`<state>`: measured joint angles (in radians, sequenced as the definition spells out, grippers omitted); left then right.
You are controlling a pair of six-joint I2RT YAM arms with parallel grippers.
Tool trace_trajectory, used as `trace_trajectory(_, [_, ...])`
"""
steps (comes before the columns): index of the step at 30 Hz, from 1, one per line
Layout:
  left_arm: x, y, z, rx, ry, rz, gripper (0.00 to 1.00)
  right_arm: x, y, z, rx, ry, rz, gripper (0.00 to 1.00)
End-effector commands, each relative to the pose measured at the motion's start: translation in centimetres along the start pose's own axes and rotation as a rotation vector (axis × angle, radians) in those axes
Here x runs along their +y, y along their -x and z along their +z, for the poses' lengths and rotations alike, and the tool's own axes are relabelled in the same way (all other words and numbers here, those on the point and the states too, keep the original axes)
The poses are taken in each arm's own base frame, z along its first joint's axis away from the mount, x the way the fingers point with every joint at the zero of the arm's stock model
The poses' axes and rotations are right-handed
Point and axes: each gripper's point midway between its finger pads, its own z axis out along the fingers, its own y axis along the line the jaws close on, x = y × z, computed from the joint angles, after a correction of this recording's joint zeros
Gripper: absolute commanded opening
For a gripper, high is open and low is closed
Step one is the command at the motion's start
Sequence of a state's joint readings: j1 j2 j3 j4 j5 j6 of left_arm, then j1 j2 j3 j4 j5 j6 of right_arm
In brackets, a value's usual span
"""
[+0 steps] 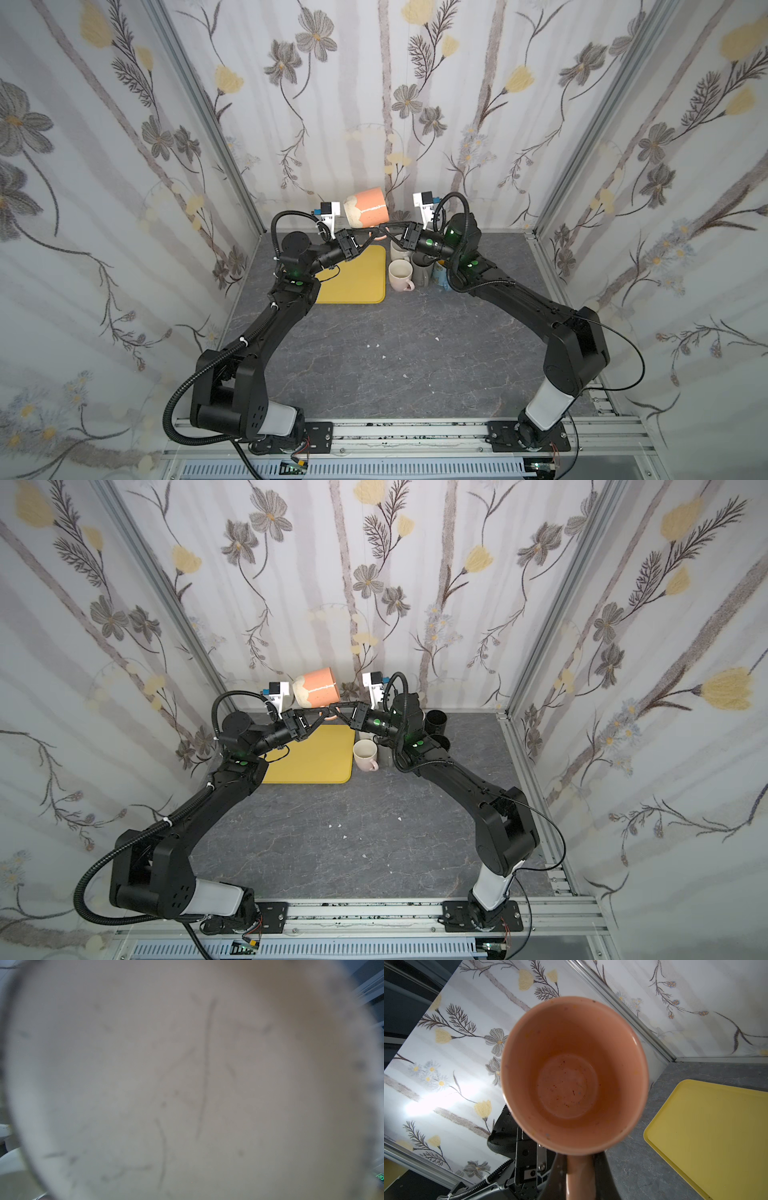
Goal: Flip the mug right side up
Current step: 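Open the left gripper off the mug base while the right holds the handle, then carry the upright pink mug past the black mugs with the right gripper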
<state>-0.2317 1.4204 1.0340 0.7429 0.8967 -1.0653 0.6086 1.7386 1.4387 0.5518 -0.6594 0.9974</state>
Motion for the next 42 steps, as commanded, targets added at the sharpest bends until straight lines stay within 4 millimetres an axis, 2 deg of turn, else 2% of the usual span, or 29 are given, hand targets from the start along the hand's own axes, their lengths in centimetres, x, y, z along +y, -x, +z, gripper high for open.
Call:
trace_trajectory(1, [-2.3, -0.6, -0.1, 0.049, -0.077, 0.100, 0.00, 1.6, -0.4, 0.2, 0.013, 0.095, 0.022, 0.14])
trace_trajectory(3, [-2.3, -0.9, 0.1, 0.071, -0.083, 0.096, 0.00, 1.6, -0.7, 0.3, 0.025, 0.111, 0.037, 0.14])
trace_trajectory(5, [-2.2, -1.1, 0.2, 0.082, -0.084, 0.092, 0.00, 1.5, -1.1, 0.3, 0.045, 0.131, 0.058, 0.00])
trace_trajectory(8, [-1.8, -1.1, 0.1, 0.078, -0.075, 0.093, 0.00, 1.1, -1.5, 0.1, 0.043, 0.129, 0.077, 0.00])
trace_trajectory(10, [-1.5, -1.3, 0.0, 0.076, -0.071, 0.091, 0.15, 0.5, -1.0, -0.6, -0.008, 0.097, 0.066, 0.00])
trace_trajectory(13, [-0.8, -1.9, -0.2, 0.074, -0.069, 0.077, 0.31, -0.4, -0.5, -2.2, -0.075, 0.061, 0.067, 0.00])
trace_trajectory(20, [1.1, -4.9, -0.3, 0.095, -0.059, 0.020, 0.47, -1.5, -0.7, -5.4, -0.194, 0.031, 0.087, 0.00])
trace_trajectory(22, [1.3, -5.6, -0.2, 0.105, -0.059, 0.011, 0.49, -2.1, -0.8, -6.0, -0.221, 0.018, 0.097, 0.00])
trace_trajectory(23, [1.4, -5.8, -0.2, 0.107, -0.059, 0.009, 0.50, -1.2, -0.4, -6.6, -0.244, 0.031, 0.086, 0.00])
trace_trajectory(30, [1.6, -6.3, -0.2, 0.116, -0.044, 0.012, 0.51, -1.2, 0.9, -8.7, -0.332, 0.002, 0.067, 0.00])
trace_trajectory(37, [2.3, -6.4, -0.3, 0.123, 0.011, 0.036, 0.52, -4.0, 3.1, -12.6, -0.368, -0.179, 0.004, 0.00])
trace_trajectory(42, [2.9, -6.4, -0.3, 0.124, 0.030, 0.034, 0.52, -7.2, 4.8, -17.6, -0.413, -0.371, -0.036, 0.00])
